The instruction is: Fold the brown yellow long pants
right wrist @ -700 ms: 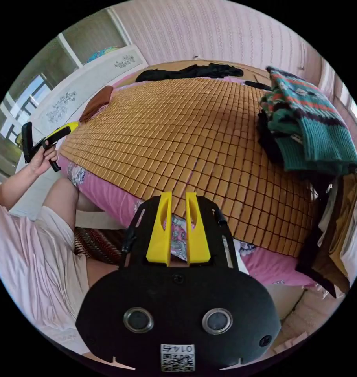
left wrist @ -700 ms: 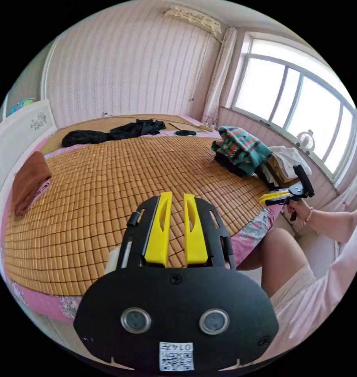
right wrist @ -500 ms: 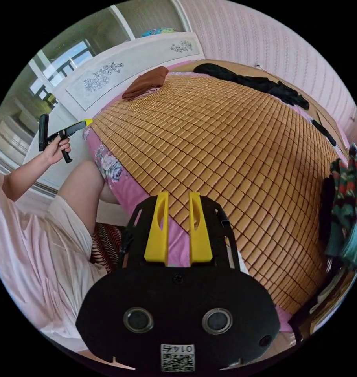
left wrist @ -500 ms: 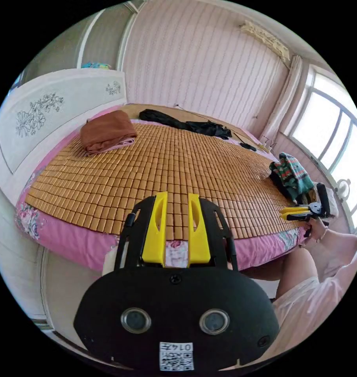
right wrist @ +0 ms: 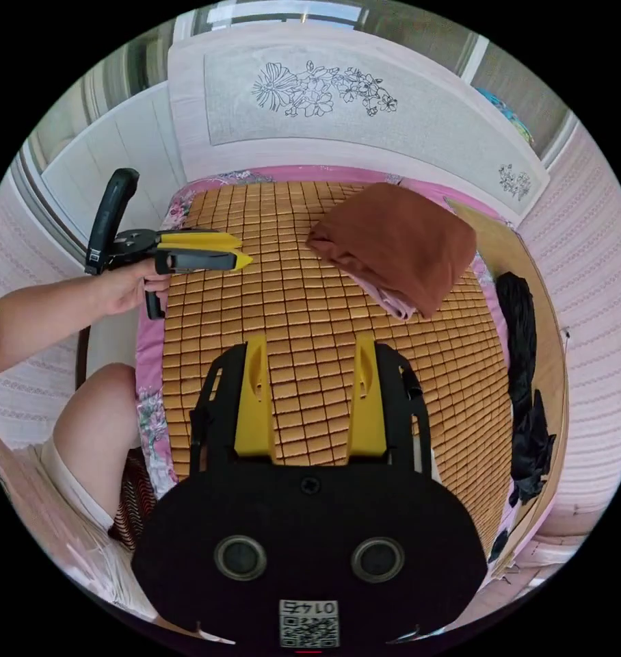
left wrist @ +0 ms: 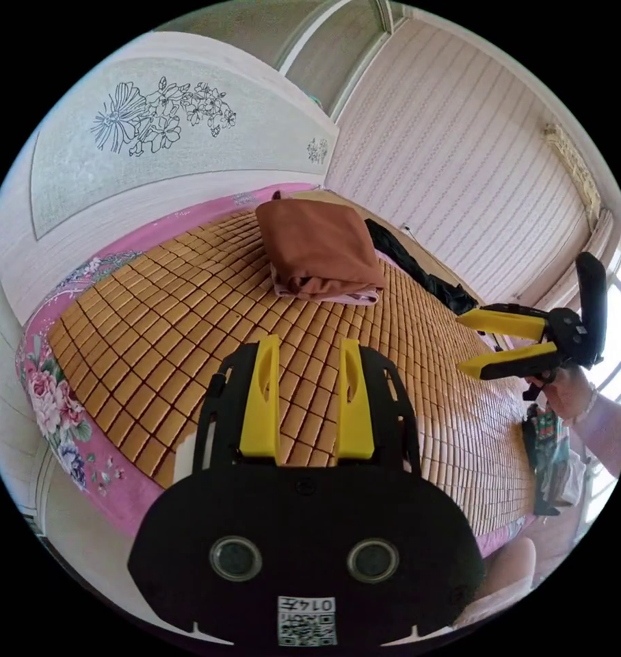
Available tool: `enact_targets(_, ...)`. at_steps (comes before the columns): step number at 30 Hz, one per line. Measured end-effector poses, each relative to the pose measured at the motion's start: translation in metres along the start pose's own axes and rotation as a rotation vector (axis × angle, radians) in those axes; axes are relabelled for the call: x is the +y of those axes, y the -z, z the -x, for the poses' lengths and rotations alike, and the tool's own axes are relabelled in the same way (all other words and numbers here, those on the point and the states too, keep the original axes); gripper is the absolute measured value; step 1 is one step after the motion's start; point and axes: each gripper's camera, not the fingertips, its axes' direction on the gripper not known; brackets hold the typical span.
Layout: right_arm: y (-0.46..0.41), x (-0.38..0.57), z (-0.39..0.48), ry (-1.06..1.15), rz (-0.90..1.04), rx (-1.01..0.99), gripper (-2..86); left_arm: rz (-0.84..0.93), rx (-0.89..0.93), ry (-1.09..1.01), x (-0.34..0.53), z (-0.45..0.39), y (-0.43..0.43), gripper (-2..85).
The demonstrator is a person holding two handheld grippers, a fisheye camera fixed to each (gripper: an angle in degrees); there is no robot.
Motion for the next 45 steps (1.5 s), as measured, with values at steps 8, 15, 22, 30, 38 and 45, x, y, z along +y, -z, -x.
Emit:
enact_targets(8,-0.112,-0.118,0.004,0.021,0.236,0.250,18.1,0.055,0.111,0.217,-0.077,0.048,-0.066,12.0)
enact_targets(15,-0.129,-0.126,0.015,-0.057,0.267,0.495,0.8,0.071,0.227,0.154,-0.103,0.045,-0.036,5.0)
enact_targets(22,0.021,-0.037,-0.002,-0.307,-0.158,0.266,-0.8,-0.099,0.352,-0.260,-0.128,-0.069,0.082,4.6)
enact_targets(30,0.174,0.170,0.049,-0.552,-0.538,0.094,-0.6,-0.081,0.522,-0.900,-0.026,-0.309,0.187,5.2)
enact_targets(38,0.105,0.442,0.109,-0.991,-0.112,-0.210,-0.2,0.599,0.841,-0.717,0.194,-0.370,0.054,7.1)
enact_targets(45,0.100,0.480,0.128,-0.848,-0.049,-0.148,2.3,0.517,0.588,-0.418,0.238,-0.252,0.074,6.0)
